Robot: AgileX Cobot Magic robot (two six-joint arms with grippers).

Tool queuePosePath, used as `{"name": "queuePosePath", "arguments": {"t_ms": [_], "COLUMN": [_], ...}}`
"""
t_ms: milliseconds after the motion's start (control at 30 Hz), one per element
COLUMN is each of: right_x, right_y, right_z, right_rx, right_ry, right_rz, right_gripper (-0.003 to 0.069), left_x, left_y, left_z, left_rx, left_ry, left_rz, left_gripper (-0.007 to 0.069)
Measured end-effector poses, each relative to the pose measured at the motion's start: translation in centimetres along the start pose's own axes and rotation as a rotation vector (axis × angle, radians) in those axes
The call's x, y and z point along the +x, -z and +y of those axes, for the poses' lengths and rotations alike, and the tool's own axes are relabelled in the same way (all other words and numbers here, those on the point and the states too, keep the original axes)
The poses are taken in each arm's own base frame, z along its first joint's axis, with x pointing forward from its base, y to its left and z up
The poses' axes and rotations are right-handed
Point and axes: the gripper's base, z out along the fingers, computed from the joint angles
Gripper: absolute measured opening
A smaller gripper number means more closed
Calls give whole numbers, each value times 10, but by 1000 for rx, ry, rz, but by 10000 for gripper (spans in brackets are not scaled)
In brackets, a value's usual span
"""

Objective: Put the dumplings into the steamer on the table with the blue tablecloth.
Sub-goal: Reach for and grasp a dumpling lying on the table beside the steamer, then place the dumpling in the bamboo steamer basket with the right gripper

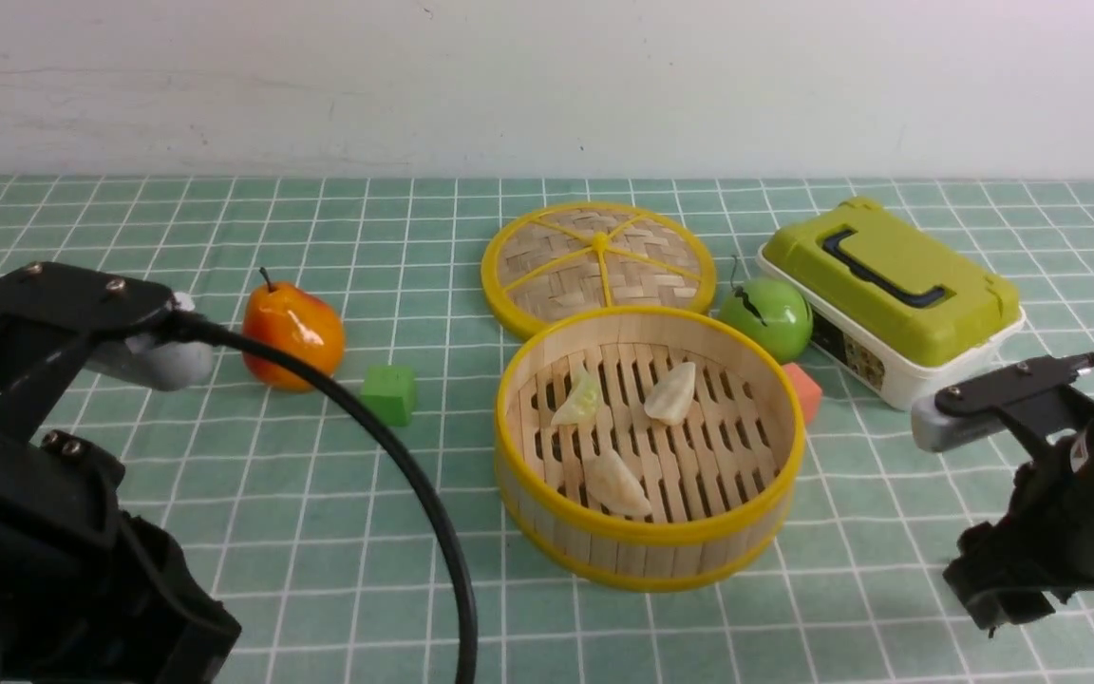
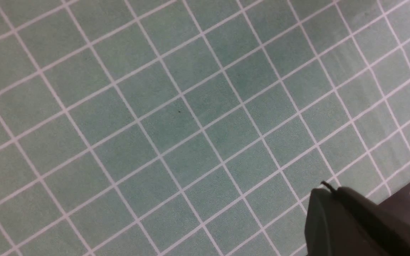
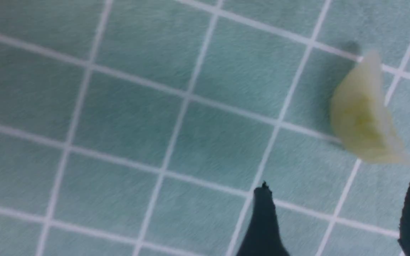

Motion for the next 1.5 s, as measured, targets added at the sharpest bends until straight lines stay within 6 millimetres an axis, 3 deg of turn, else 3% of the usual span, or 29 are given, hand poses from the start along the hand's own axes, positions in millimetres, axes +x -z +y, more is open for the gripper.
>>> {"name": "queuePosePath", "arguments": {"t_ms": [233,333,433,467,533,633,733,800,867,1000,1167,1267,1367,1500], "right_x": [-8,-7,-8,-9,-14,-36,-58,-70,-79,-102,-112,-112,-113,-113], "right_y": [-30,-44,-43,-39,-28,15,53,64,66,38,-9,-29,-29,-11], "right_z": [-19,-19,-19,-18,-17,1,35,56,69,93,100,101,102,101], "right_rx": [30,25,20,16,7,-25,-91,-134,-161,-192,-186,-180,-184,-189], "right_ry": [-35,-34,-41,-48,-56,-24,43,80,101,116,102,100,80,79], "right_rz": [-25,8,11,15,5,-81,-192,-239,-256,-244,-188,-142,-151,-180], "right_gripper": [424,348,206,195,202,203,203,203,203,203,204,262,383,447], "left_x": [0,0,0,0,0,0,-2,-3,-3,-3,-3,-3,-4,-2], "left_y": [0,0,0,0,0,0,0,0,0,0,0,0,0,3], "left_z": [-1,-1,0,0,0,0,0,0,0,0,0,1,3,5], "left_rx": [5,6,4,3,3,3,2,1,1,1,-1,-12,-31,-62], "left_ry": [-5,-6,-6,-7,-7,-7,-7,-7,-7,-7,3,4,-3,17], "left_rz": [-2,-1,-4,-4,-5,-4,-21,-31,-36,-38,-38,-38,-43,-79], "left_gripper": [6,6,8,9,11,14,15,17,17,19,20,22,24,24]}}
